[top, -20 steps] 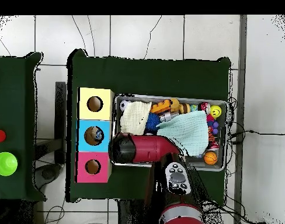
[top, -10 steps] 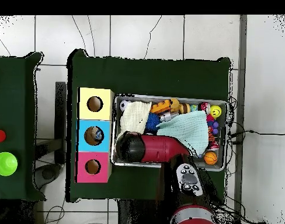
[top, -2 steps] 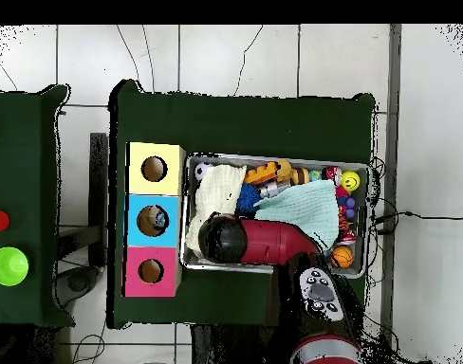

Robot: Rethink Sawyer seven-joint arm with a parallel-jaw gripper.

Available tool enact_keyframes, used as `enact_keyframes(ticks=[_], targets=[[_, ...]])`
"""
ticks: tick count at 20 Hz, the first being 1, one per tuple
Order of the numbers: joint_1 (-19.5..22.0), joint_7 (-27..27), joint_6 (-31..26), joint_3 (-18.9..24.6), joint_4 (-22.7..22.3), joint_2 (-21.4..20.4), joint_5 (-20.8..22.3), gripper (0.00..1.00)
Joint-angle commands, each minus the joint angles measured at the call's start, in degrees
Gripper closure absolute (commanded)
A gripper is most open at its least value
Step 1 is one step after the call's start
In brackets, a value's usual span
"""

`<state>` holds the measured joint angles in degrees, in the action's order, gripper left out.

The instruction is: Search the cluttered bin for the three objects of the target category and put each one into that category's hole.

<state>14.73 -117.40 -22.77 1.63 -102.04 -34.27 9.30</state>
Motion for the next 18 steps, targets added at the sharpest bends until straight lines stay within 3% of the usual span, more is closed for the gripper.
enact_keyframes(ticks=[1,12,18], targets=[[1.57,-0.74,-0.12,3.98,0.92,1.27,1.61,0.0],[2.95,-0.16,1.64,5.13,0.93,1.72,2.17,0.0],[6.39,2.57,2.15,7.48,0.03,1.22,3.25,0.0]])
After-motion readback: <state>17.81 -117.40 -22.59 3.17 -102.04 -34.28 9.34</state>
